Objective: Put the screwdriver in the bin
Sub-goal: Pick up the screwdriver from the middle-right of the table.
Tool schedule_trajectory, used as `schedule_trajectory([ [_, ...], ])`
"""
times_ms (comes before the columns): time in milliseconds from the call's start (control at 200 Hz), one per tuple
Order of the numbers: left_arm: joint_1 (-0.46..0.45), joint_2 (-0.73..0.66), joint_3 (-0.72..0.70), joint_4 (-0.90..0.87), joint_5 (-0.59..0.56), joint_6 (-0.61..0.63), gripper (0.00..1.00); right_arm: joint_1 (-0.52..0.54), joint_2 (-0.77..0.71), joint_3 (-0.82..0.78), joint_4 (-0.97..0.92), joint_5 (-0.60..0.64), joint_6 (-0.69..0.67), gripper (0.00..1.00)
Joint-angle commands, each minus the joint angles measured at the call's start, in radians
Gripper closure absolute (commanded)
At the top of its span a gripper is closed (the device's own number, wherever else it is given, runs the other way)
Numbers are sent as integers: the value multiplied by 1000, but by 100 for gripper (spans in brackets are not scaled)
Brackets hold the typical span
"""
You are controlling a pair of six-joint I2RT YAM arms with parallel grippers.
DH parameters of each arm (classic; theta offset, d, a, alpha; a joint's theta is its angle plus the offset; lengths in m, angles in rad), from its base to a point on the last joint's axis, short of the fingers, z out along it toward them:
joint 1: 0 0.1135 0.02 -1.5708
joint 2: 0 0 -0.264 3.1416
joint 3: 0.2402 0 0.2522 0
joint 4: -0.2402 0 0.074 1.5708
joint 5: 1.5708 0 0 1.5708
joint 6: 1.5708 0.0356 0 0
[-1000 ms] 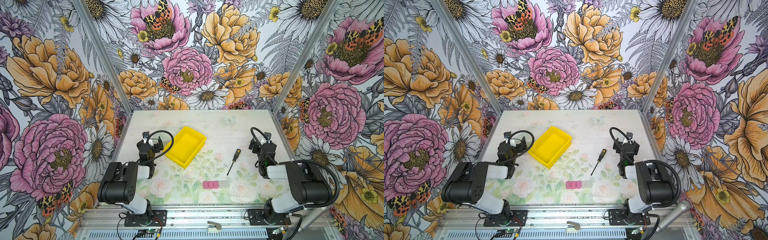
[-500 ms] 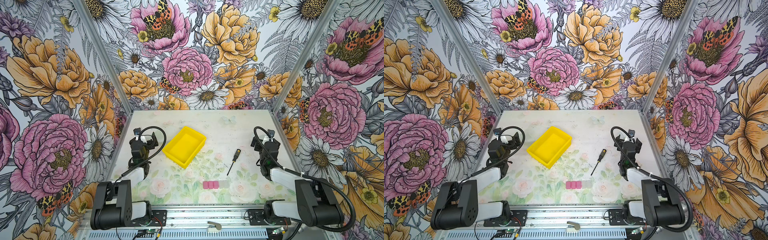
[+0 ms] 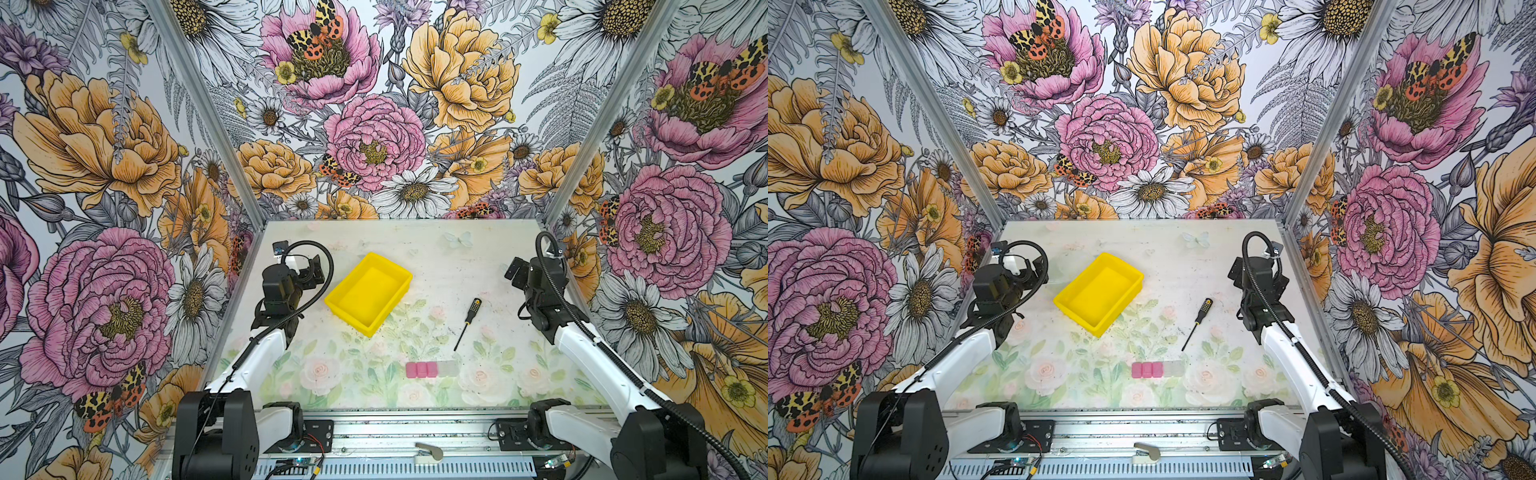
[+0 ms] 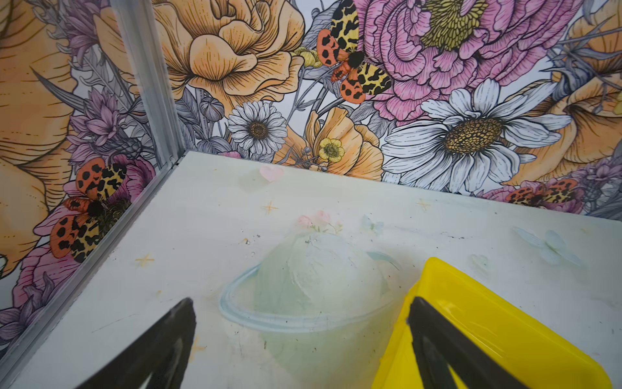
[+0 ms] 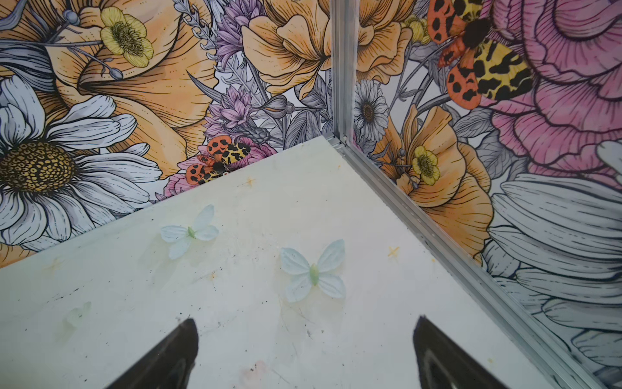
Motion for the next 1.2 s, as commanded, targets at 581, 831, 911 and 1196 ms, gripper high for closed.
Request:
schedule_trajectory([
  [581,-188,-3,220,-515,32,-273,1,222,361,314,-530,-122,352,1],
  [831,-210,25,252,-543,73,-259,1,229,482,332,-522,-166,356,1],
  [911,-222,22,256,-544,76,-248,1,228,516,333,-509,-181,350,1],
  [1196,-251,-13,233,-546,68,-258,1,225,585,302,-438,-220,341,4],
])
